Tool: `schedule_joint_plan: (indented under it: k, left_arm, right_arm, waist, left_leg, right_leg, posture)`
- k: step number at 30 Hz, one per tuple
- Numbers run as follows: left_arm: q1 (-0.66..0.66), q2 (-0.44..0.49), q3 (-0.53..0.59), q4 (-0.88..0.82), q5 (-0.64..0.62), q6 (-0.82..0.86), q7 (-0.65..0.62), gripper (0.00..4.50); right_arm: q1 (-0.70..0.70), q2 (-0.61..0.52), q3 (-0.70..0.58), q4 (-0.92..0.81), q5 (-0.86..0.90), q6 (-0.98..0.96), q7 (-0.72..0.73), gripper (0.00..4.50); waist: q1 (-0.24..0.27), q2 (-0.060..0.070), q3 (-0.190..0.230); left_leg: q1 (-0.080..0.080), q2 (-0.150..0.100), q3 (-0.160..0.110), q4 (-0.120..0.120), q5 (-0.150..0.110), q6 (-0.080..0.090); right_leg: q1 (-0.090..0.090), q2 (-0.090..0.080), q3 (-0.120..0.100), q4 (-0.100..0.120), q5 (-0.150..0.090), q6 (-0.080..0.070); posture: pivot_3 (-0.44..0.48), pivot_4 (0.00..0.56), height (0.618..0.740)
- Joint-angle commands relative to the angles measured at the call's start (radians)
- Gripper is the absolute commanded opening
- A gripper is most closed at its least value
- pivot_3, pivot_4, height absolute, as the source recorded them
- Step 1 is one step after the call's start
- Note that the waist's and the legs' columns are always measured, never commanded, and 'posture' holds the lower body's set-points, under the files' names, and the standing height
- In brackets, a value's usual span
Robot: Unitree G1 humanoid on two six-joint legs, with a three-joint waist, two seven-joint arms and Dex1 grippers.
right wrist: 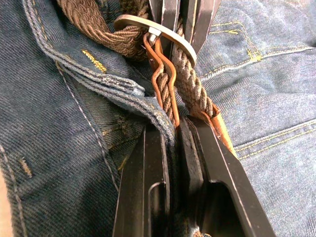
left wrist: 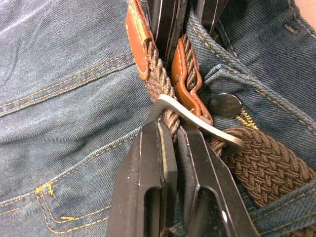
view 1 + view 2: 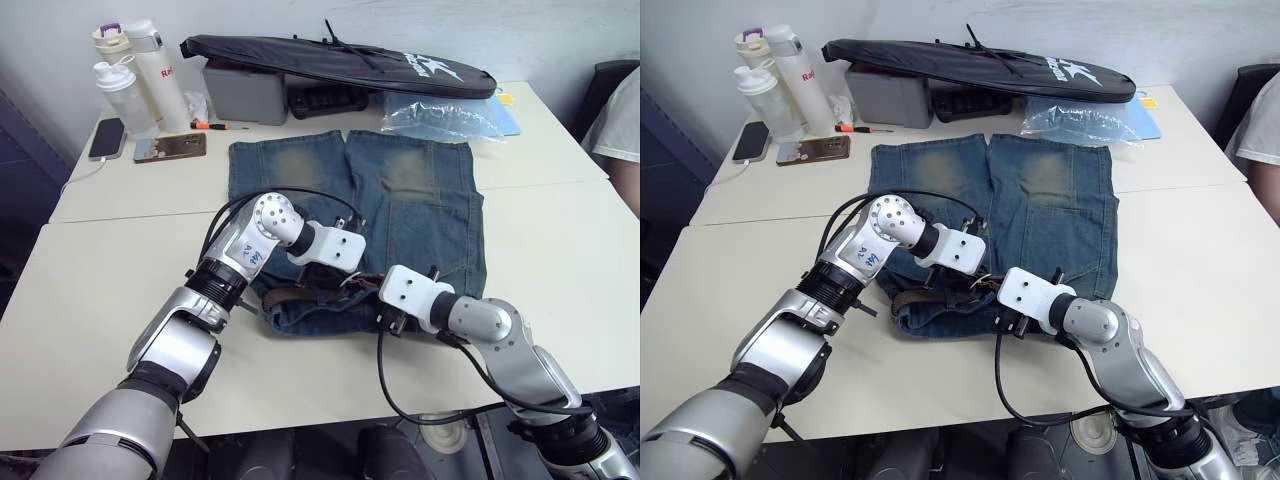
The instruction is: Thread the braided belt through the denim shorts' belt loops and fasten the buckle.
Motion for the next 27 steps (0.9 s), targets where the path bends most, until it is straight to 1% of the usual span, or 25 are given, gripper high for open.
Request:
schedule_joint_plan:
  k: [1, 3, 4, 6, 7, 8, 9, 10, 11, 13, 15, 18, 22, 24, 26, 27]
  left_arm:
    - [-0.027, -0.05, 0.019, -0.037, -0.06, 0.013, 0.018, 0.0]
    - [-0.037, -0.059, 0.043, -0.032, -0.09, 0.056, 0.007, 0.87]
    - [-0.04, -0.062, 0.054, -0.033, -0.102, 0.076, 0.002, 1.12]
    - [-0.041, -0.058, 0.063, -0.049, -0.119, 0.12, -0.032, 2.02]
    - [-0.04, -0.053, 0.067, -0.063, -0.13, 0.138, -0.051, 2.58]
    - [-0.04, -0.047, 0.075, -0.082, -0.145, 0.167, -0.073, 2.82]
    - [-0.04, -0.039, 0.083, -0.099, -0.159, 0.194, -0.095, 3.17]
    - [-0.042, -0.031, 0.09, -0.115, -0.173, 0.219, -0.115, 3.33]
    - [-0.046, -0.017, 0.108, -0.144, -0.202, 0.278, -0.147, 3.97]
    - [-0.056, 0.009, 0.138, -0.192, -0.253, 0.382, -0.196, 4.4]
    - [-0.066, 0.023, 0.164, -0.22, -0.288, 0.456, -0.217, 4.4]
    - [-0.091, 0.038, 0.203, -0.236, -0.338, 0.56, -0.214, 4.4]
    - [-0.103, 0.068, 0.207, -0.254, -0.358, 0.63, -0.202, 4.4]
    - [-0.095, 0.088, 0.195, -0.27, -0.358, 0.646, -0.202, 4.4]
    - [-0.074, 0.103, 0.18, -0.298, -0.352, 0.651, -0.19, 4.5]
    - [-0.067, 0.108, 0.175, -0.307, -0.353, 0.656, -0.183, 4.5]
  right_arm:
    - [-0.025, 0.021, -0.001, -0.048, 0.022, -0.018, -0.007, 0.13]
    - [-0.025, 0.024, -0.005, -0.046, 0.024, -0.021, -0.009, 0.0]
    - [-0.026, 0.025, -0.006, -0.045, 0.022, -0.023, -0.01, 0.0]
    - [-0.027, 0.027, -0.008, -0.044, 0.02, -0.026, -0.016, 0.0]
    - [-0.028, 0.026, -0.008, -0.044, 0.019, -0.027, -0.016, 0.0]
    - [-0.027, 0.024, -0.008, -0.045, 0.017, -0.026, -0.017, 0.0]
    - [-0.026, 0.022, -0.007, -0.046, 0.015, -0.026, -0.017, 0.0]
    - [-0.025, 0.019, -0.007, -0.047, 0.012, -0.025, -0.017, 0.0]
    - [-0.023, 0.013, -0.009, -0.053, 0.011, -0.02, -0.015, 0.0]
    - [-0.018, 0.002, -0.015, -0.069, 0.014, -0.01, -0.007, 0.0]
    - [-0.016, -0.006, -0.022, -0.085, 0.022, 0.004, 0.003, 0.0]
    - [-0.015, -0.015, -0.035, -0.11, 0.04, 0.03, 0.018, 0.0]
    - [-0.025, -0.032, -0.05, -0.138, 0.072, 0.073, 0.049, 0.0]
    - [-0.03, -0.028, -0.082, -0.169, 0.118, 0.13, 0.069, 0.0]
    - [-0.042, -0.022, -0.112, -0.195, 0.164, 0.178, 0.08, 0.98]
    - [-0.048, -0.023, -0.118, -0.201, 0.177, 0.191, 0.081, 1.24]
  waist:
    - [0.0, 0.0, 0.0]
    - [0.0, 0.0, 0.0]
    - [0.0, 0.0, 0.0]
    - [0.0, 0.0, 0.0]
    - [0.0, 0.0, 0.0]
    - [0.0, 0.0, 0.0]
    - [0.0, 0.0, 0.0]
    - [-0.003, 0.0, 0.0]
    - [-0.003, 0.0, 0.0]
    - [-0.004, 0.0, 0.0]
    - [-0.004, 0.0, 0.0]
    - [-0.001, 0.0, 0.0]
    - [-0.002, 0.0, 0.0]
    - [-0.001, 0.0, 0.0]
    - [-0.001, 0.0, 0.0]
    - [-0.001, 0.0, 0.0]
  left_leg:
    - [0.0, 0.0, 0.0, 0.0, 0.0, 0.0]
    - [0.0, 0.0, 0.0, 0.0, 0.0, 0.0]
    - [0.0, 0.0, 0.0, 0.0, 0.0, 0.0]
    - [0.0, 0.0, 0.0, 0.0, 0.0, 0.0]
    - [0.0, 0.0, 0.0, 0.0, 0.0, 0.0]
    - [0.0, 0.0, 0.0, 0.0, 0.0, 0.0]
    - [0.0, 0.0, 0.0, 0.0, 0.0, 0.0]
    - [0.0, 0.0, 0.0, 0.0, 0.0, 0.0]
    - [0.0, 0.0, 0.0, -0.001, 0.0, 0.0]
    - [0.0, 0.0, 0.0, -0.001, 0.0, 0.0]
    - [0.0, 0.0, 0.0, -0.001, 0.0, 0.0]
    - [0.0, 0.0, 0.0, -0.001, 0.0, 0.0]
    - [0.0, 0.0, 0.0, 0.0, 0.0, 0.0]
    - [0.0, 0.0, 0.0, 0.0, 0.0, 0.0]
    - [0.0, 0.0, 0.0, -0.001, 0.0, 0.0]
    - [0.0, 0.0, -0.001, -0.001, 0.0, 0.0]
  right_leg:
    - [0.0, 0.0, 0.0, 0.0, 0.0, 0.0]
    - [0.0, 0.0, 0.0, 0.0, 0.0, 0.0]
    - [0.0, 0.0, 0.0, 0.0, 0.0, 0.0]
    - [0.0, 0.0, 0.0, 0.0, 0.0, 0.0]
    - [0.0, 0.0, 0.0, 0.0, 0.0, 0.0]
    - [0.0, 0.0, 0.0, 0.0, 0.0, 0.0]
    - [0.0, 0.0, 0.0, 0.0, 0.0, 0.0]
    - [0.0, 0.0, 0.0, 0.0, 0.0, 0.0]
    - [0.0, 0.0, 0.0, 0.0, 0.0, 0.0]
    - [-0.001, 0.0, 0.0, 0.0, 0.0, 0.0]
    - [-0.001, 0.0, 0.0, 0.0, 0.0, 0.0]
    - [0.0, 0.0, 0.0, 0.0, 0.0, 0.0]
    - [0.0, 0.0, 0.001, 0.0, 0.0, 0.0]
    - [0.0, 0.0, 0.001, 0.0, 0.0, 0.0]
    - [0.0, 0.0, 0.001, 0.0, 0.0, 0.0]
    - [0.0, 0.0, 0.001, 0.0, 0.0, 0.0]
  posture:
    - [0.0, 0.15, 0.74]
    - [0.0, 0.15, 0.74]
    - [0.0, 0.15, 0.74]
    - [0.0, 0.15, 0.74]
    - [0.0, 0.15, 0.74]
    - [0.0, 0.15, 0.74]
    - [0.0, 0.15, 0.74]
    - [0.0, 0.15, 0.74]
    - [0.0, 0.15, 0.74]
    - [0.0, 0.15, 0.74]
    - [0.0, 0.15, 0.74]
    - [0.0, 0.15, 0.74]
    - [0.0, 0.15, 0.74]
    - [0.0, 0.15, 0.74]
    - [0.0, 0.15, 0.74]
    - [0.0, 0.15, 0.74]
